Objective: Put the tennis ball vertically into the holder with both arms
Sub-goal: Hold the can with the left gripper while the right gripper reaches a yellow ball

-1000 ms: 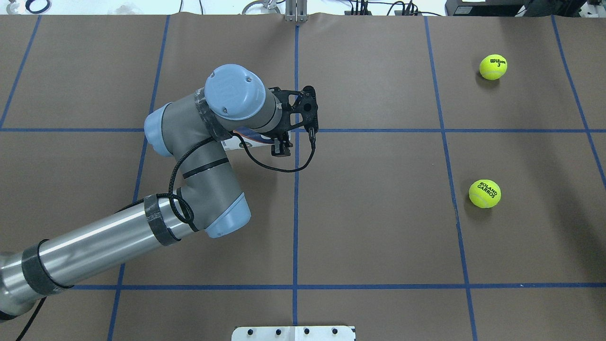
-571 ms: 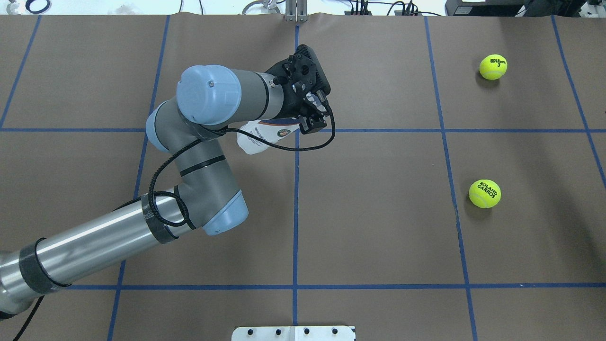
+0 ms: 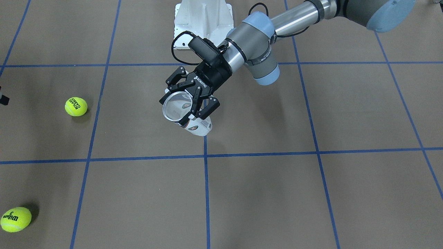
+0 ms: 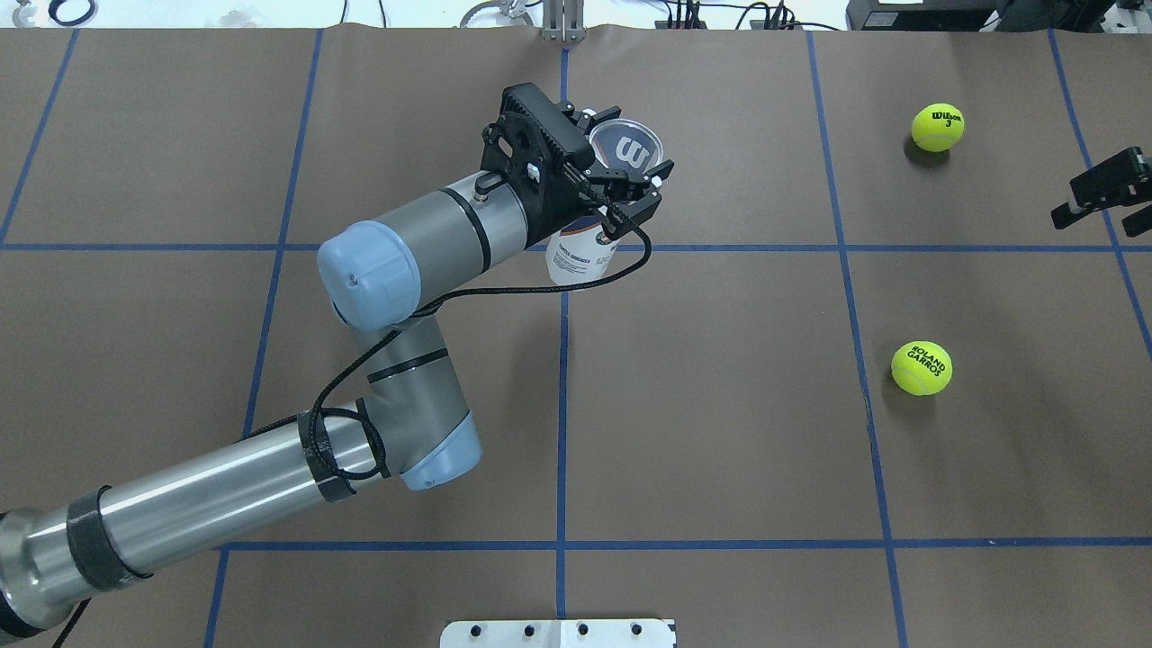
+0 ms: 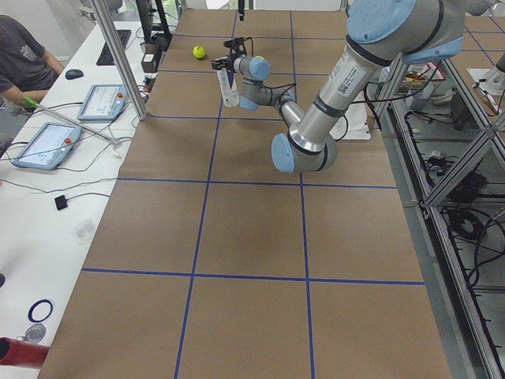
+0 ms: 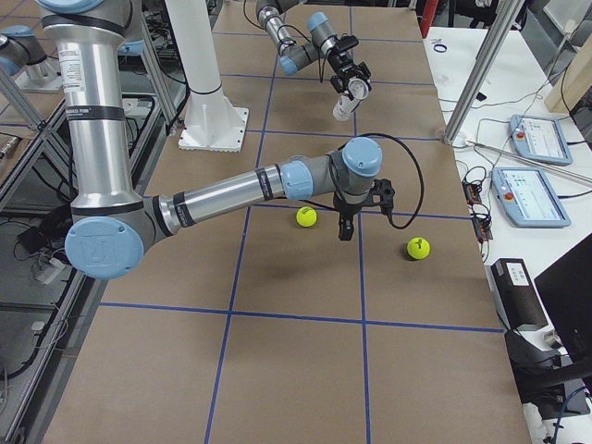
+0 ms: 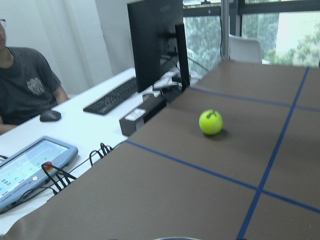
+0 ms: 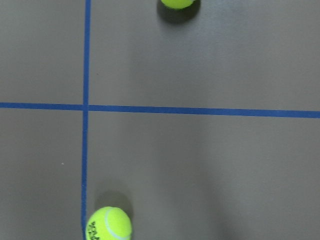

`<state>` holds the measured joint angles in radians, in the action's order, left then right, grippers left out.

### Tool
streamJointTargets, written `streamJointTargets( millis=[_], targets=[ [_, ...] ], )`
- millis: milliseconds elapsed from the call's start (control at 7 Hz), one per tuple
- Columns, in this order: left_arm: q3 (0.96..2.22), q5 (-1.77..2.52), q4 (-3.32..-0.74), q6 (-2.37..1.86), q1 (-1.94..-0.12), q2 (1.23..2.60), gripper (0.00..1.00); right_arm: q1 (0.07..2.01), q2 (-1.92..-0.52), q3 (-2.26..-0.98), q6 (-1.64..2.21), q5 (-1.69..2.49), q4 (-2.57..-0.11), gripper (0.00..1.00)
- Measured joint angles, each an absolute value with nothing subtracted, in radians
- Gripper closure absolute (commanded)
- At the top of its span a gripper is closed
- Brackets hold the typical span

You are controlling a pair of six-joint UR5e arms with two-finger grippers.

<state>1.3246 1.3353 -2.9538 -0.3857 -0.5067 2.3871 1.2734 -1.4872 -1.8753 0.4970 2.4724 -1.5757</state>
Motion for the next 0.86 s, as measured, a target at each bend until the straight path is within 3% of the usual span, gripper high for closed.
streamJointTargets(
  millis=[571,857],
  targets=[
    [1.195,1.156,-3.333,-0.387,-0.433,2.368,0.30,1.015,-1.486,-1.927,0.782,2.292,-1.489,0.00],
    [1.174,1.140,-3.378,-0.384,-0.423,2.367,0.30,0.933,-1.498,-1.927,0.812,2.232,-1.487,0.00]
  ],
)
